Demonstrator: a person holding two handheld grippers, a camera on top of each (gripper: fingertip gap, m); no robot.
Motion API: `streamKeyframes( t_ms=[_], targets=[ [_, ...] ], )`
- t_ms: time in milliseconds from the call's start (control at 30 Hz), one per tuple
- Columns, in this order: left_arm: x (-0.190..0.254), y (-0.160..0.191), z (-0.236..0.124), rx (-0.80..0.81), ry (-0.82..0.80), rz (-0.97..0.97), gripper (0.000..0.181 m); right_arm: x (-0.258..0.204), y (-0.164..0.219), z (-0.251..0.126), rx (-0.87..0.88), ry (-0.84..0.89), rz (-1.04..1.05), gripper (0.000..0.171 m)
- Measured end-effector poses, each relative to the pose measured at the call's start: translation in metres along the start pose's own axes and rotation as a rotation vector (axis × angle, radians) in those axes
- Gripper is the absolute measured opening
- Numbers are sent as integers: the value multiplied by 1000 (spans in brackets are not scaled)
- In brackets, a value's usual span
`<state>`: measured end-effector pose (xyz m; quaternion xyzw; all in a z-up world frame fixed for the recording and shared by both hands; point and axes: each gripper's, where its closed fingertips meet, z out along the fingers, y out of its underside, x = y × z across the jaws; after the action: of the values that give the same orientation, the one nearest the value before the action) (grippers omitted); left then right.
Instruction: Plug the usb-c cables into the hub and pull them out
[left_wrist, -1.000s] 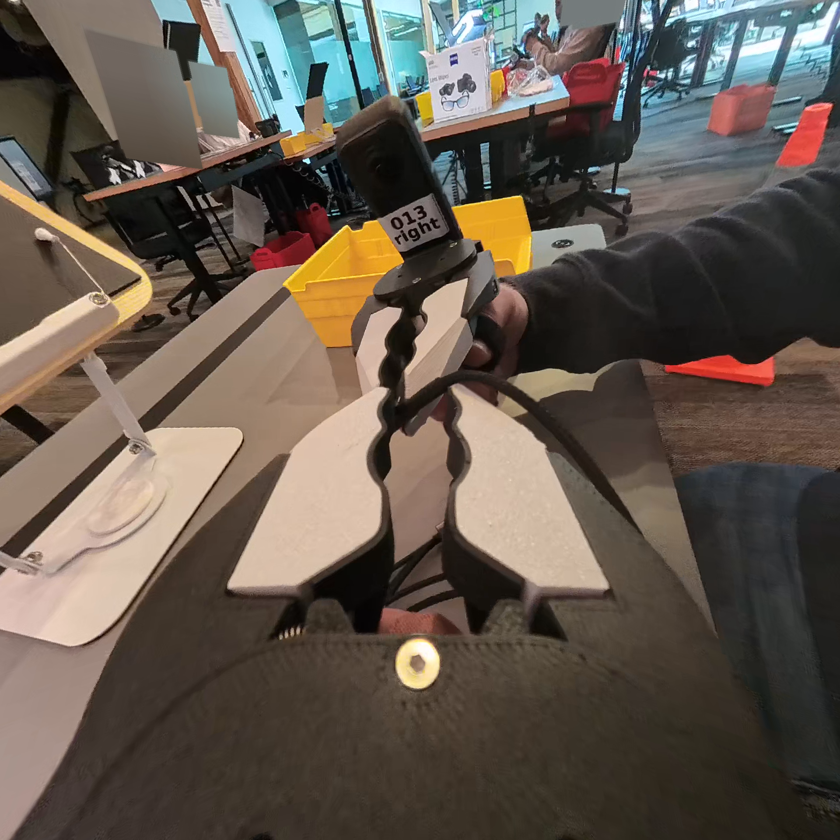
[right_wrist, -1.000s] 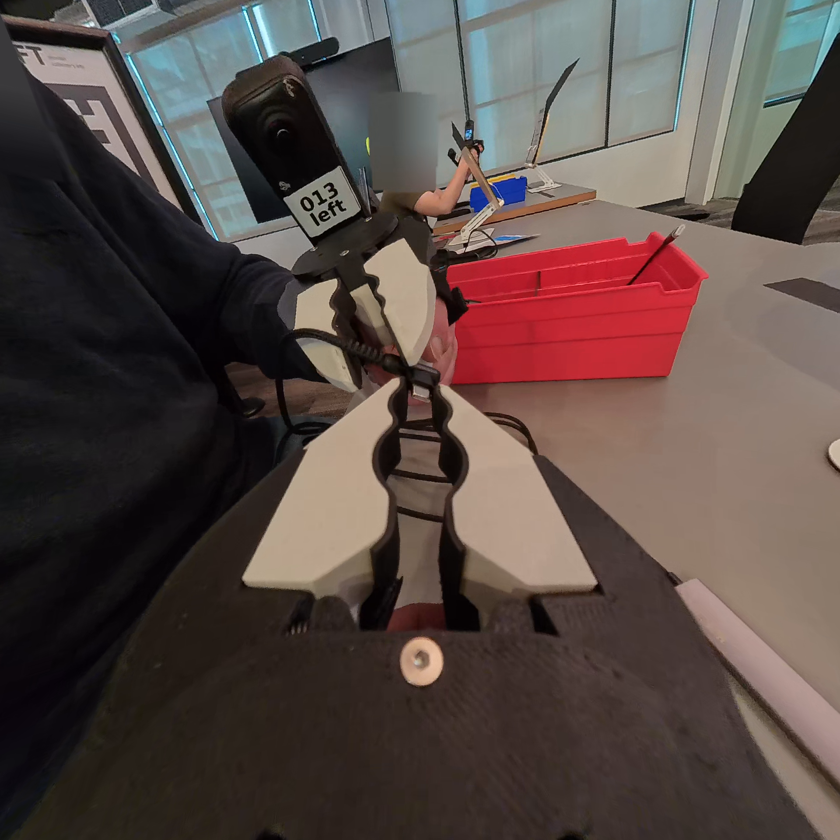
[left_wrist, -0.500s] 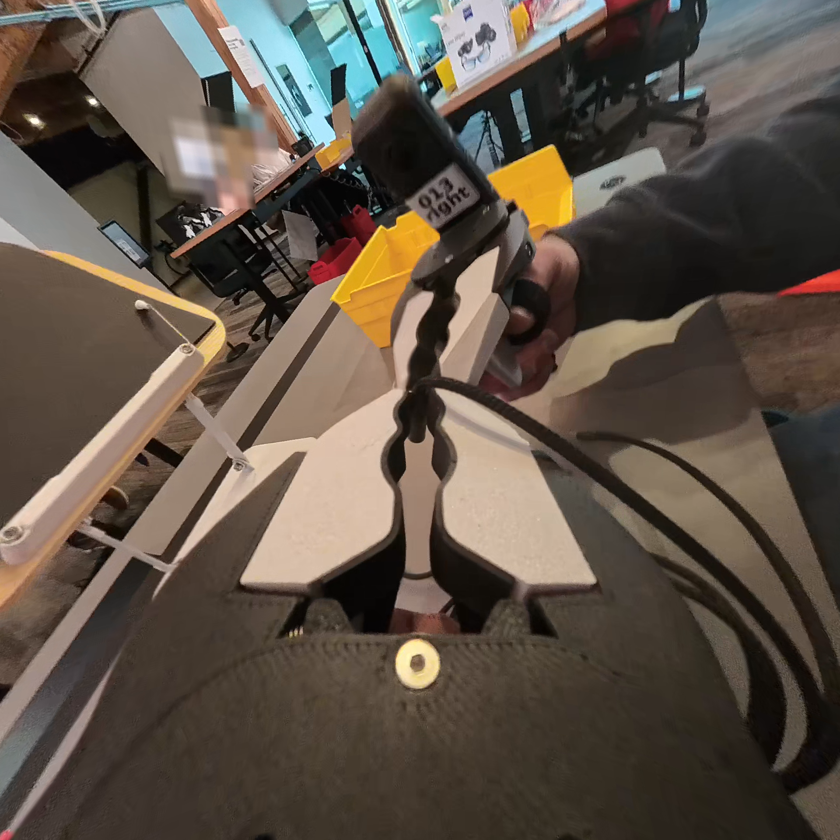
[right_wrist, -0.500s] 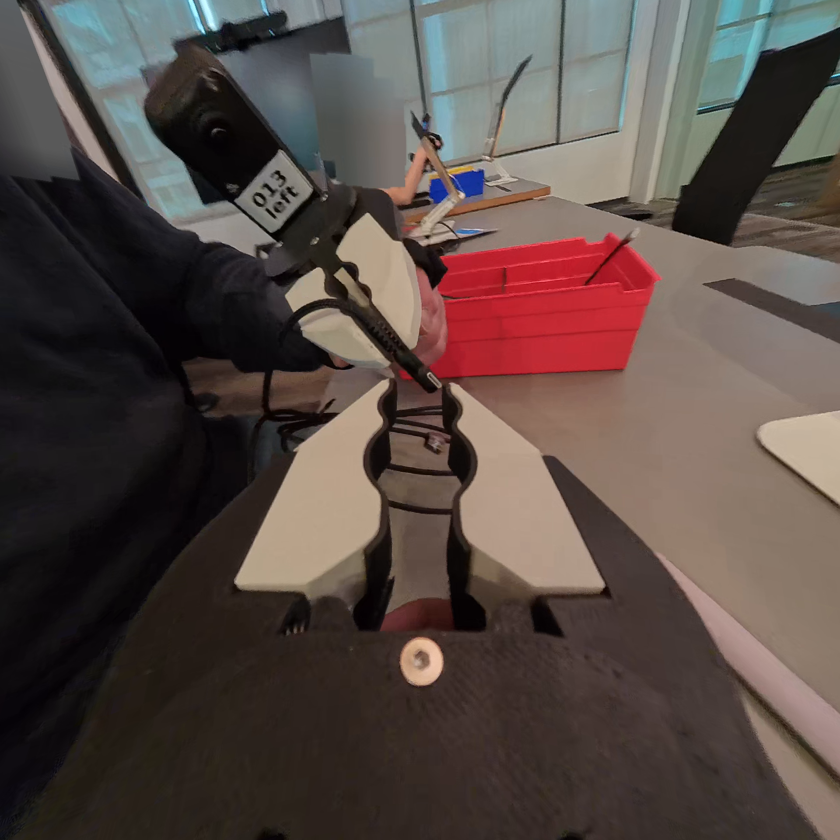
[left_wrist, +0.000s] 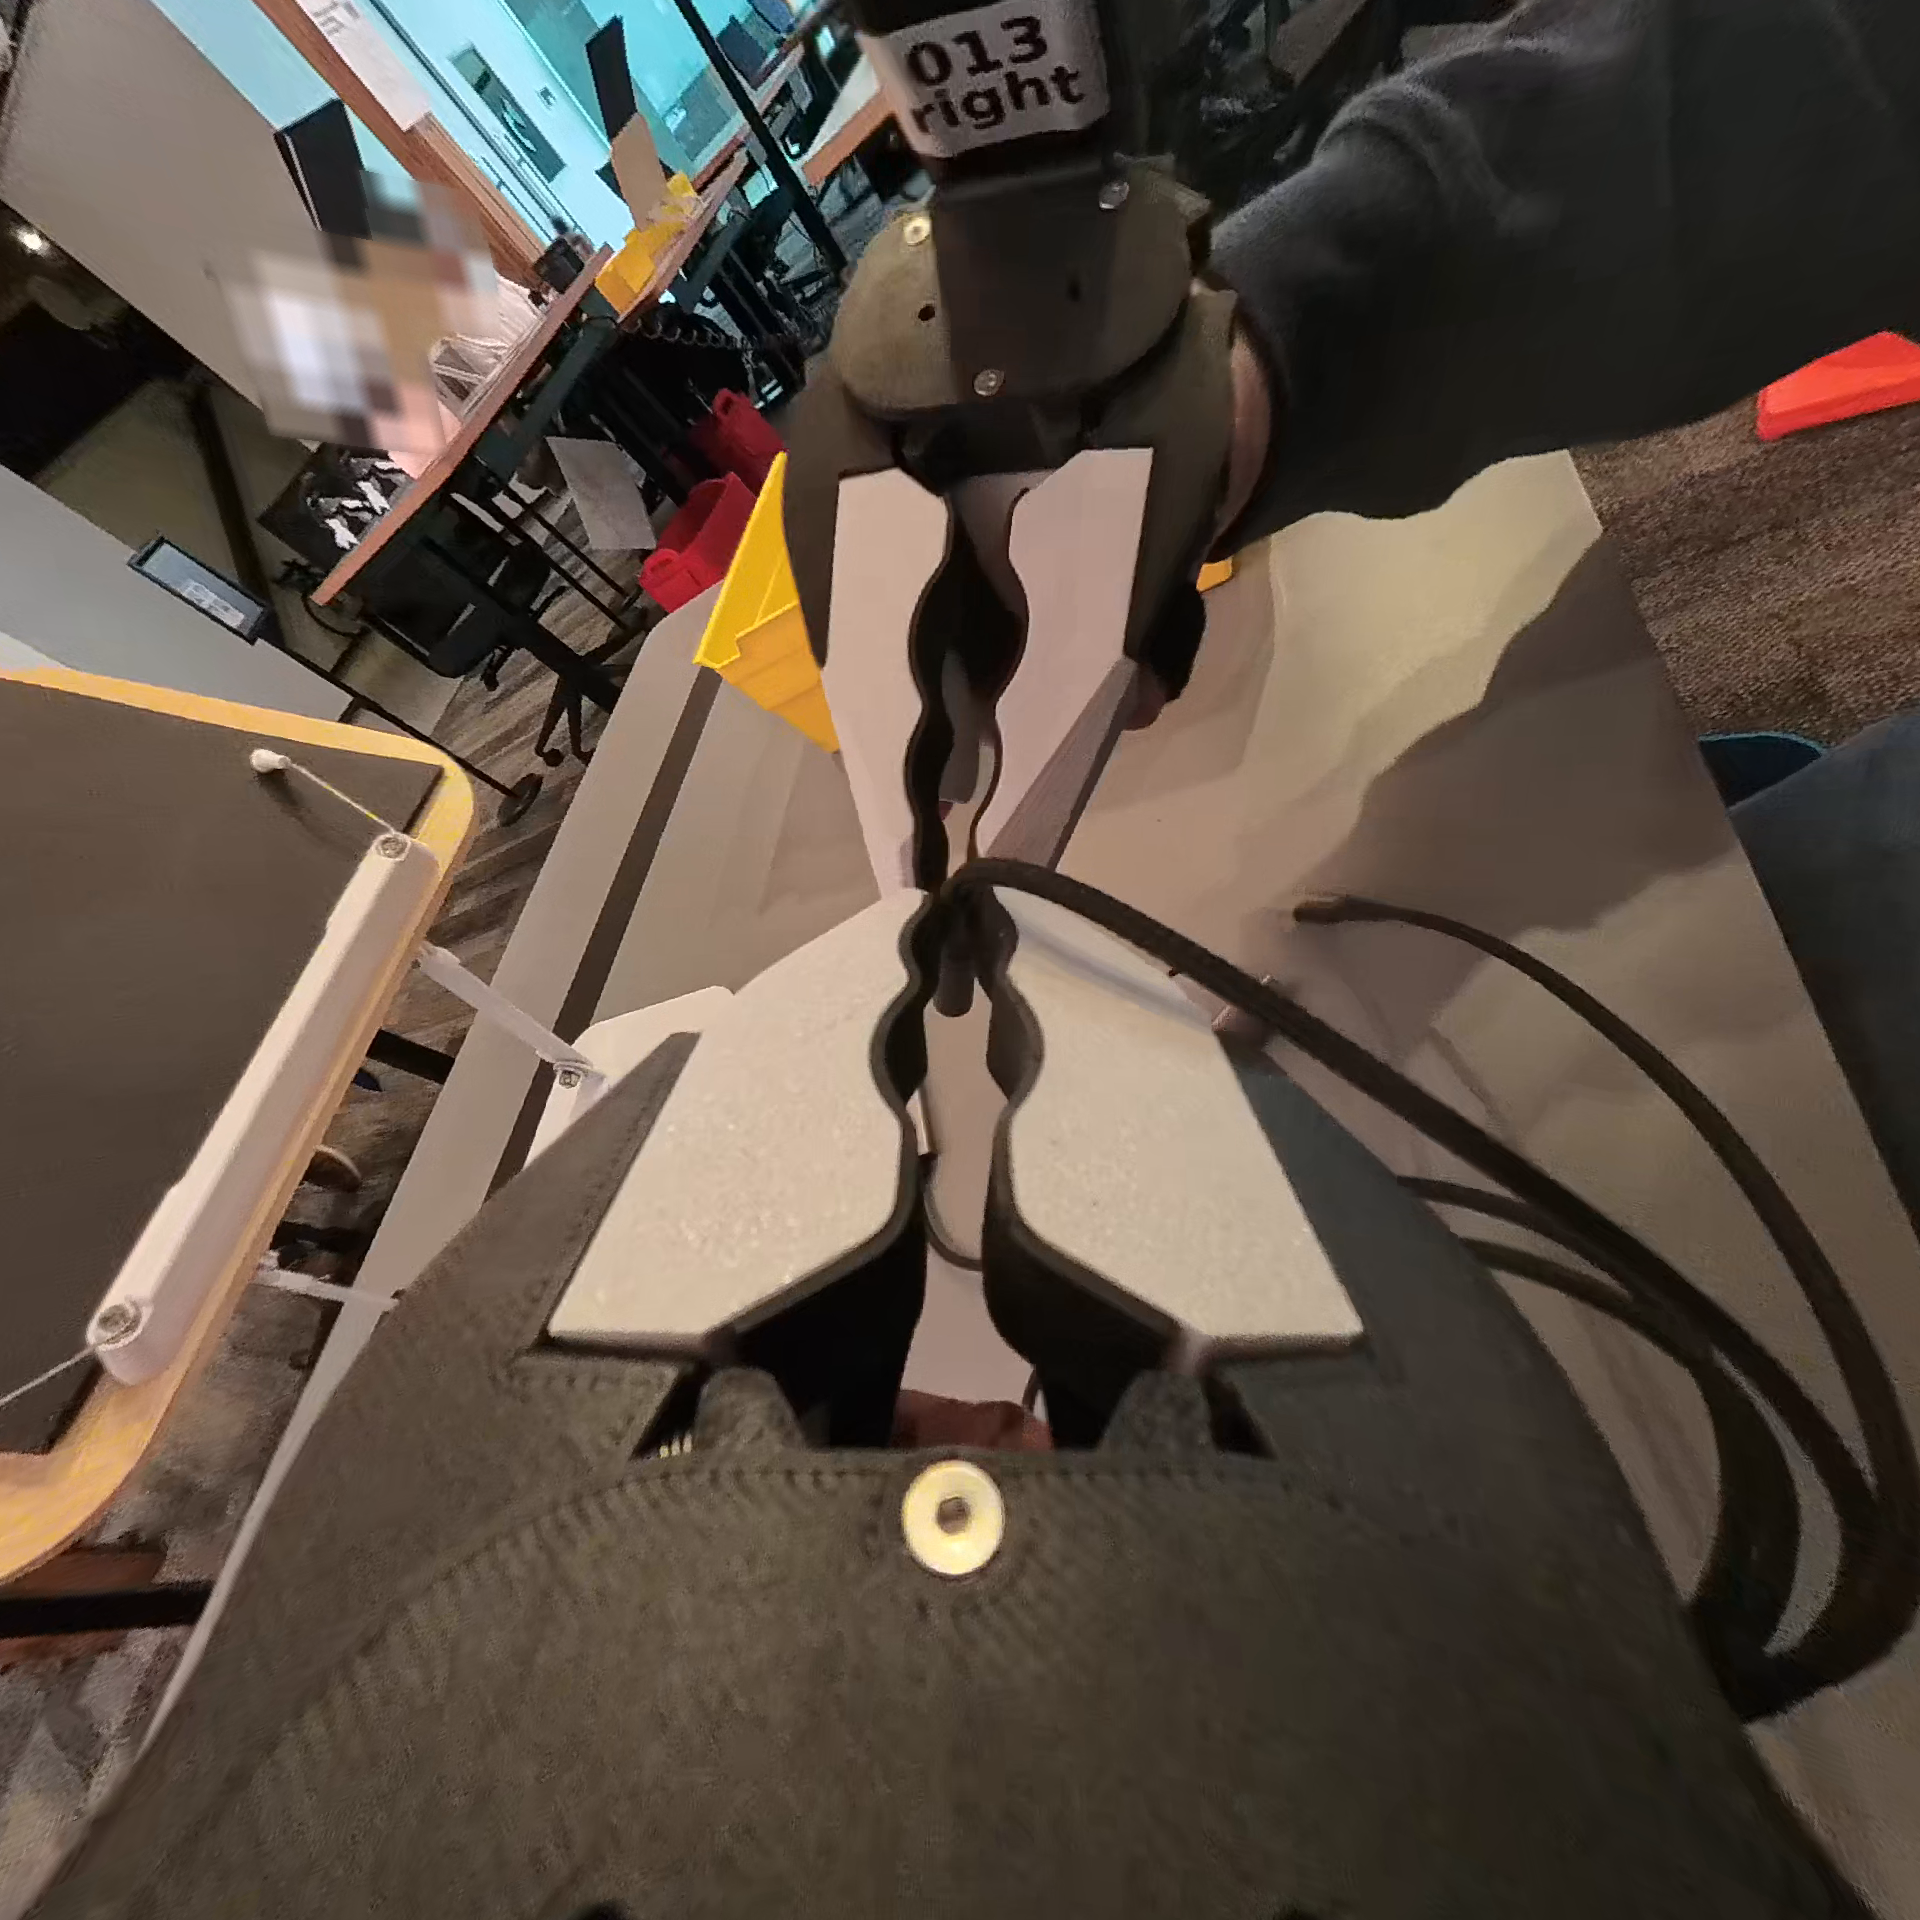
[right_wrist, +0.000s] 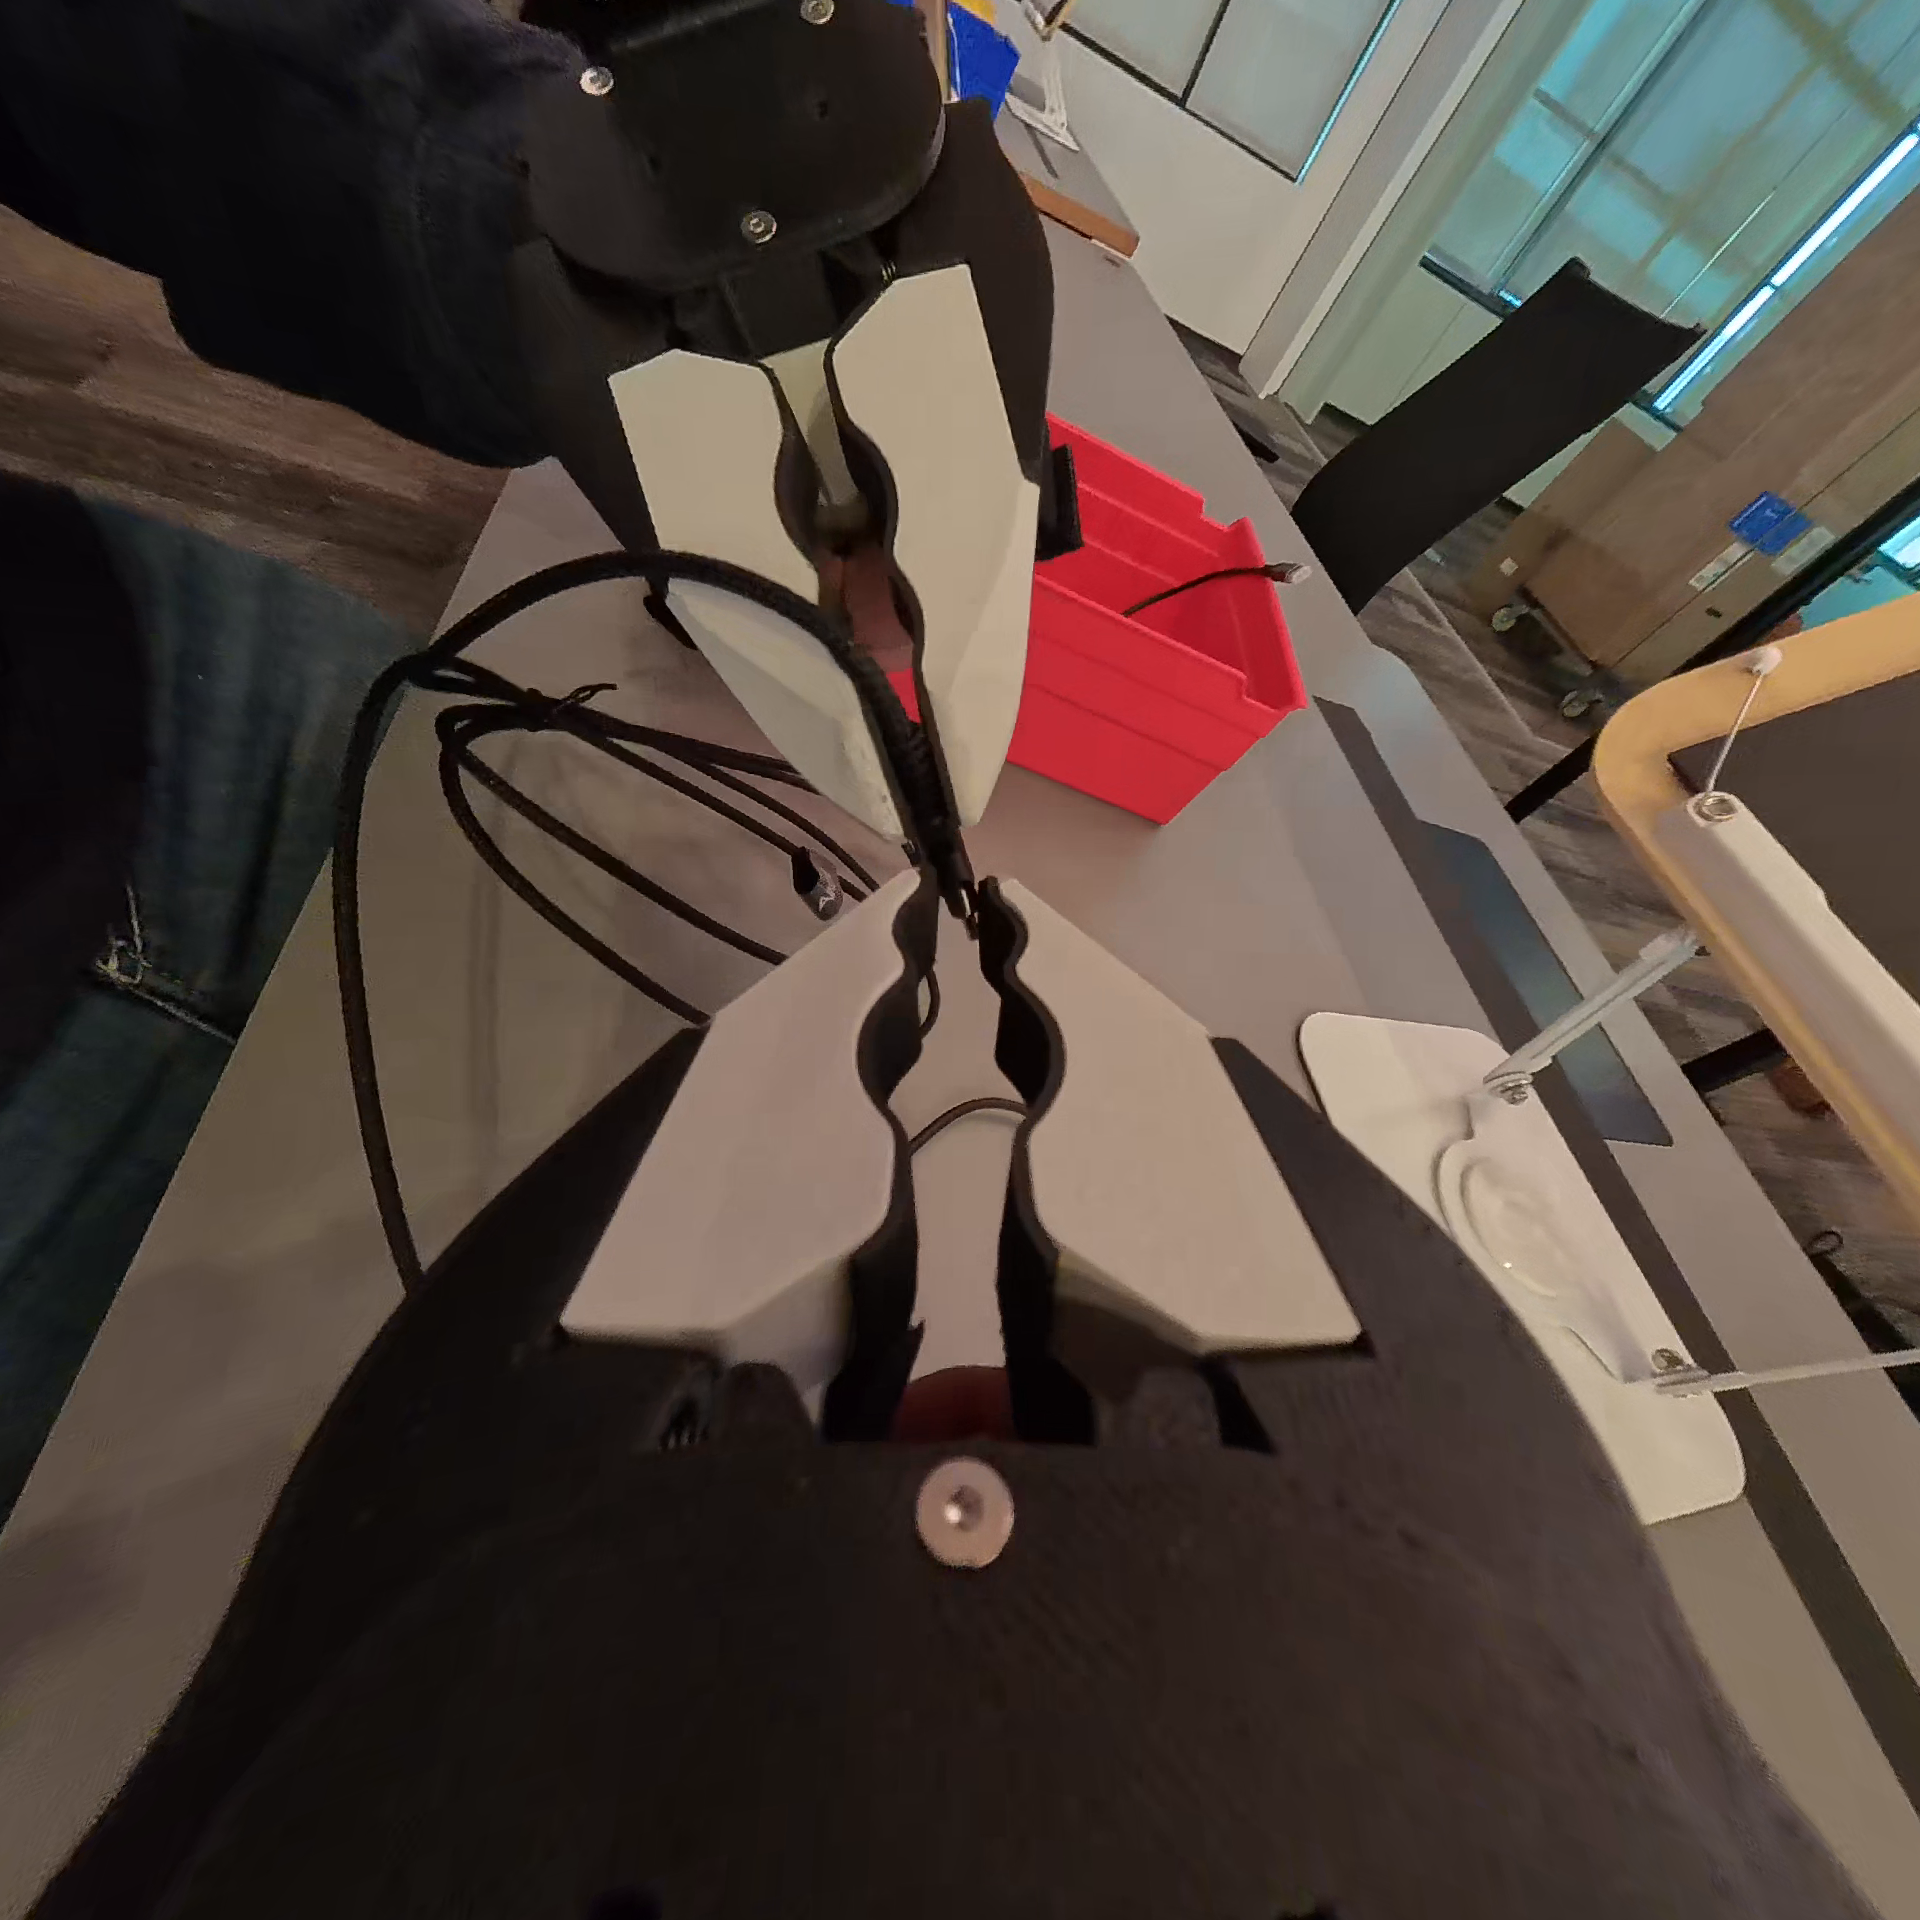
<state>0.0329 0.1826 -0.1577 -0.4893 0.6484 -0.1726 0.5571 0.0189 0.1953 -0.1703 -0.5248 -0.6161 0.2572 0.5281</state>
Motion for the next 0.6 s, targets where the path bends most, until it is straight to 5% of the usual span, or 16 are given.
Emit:
streamKeyframes(
  t_ms=[133,267,600],
  targets=[
    [-6,-2,-1,11,-20,-65,10,1,-3,-2,24,59,-42,4],
    [-5,7,3,24,70,-366,48,1,-7,-7,29,138,-121,3],
    [3,-22,-5,320,505,-1078,54,5,-26,-18,33,281,-327,3]
  ],
)
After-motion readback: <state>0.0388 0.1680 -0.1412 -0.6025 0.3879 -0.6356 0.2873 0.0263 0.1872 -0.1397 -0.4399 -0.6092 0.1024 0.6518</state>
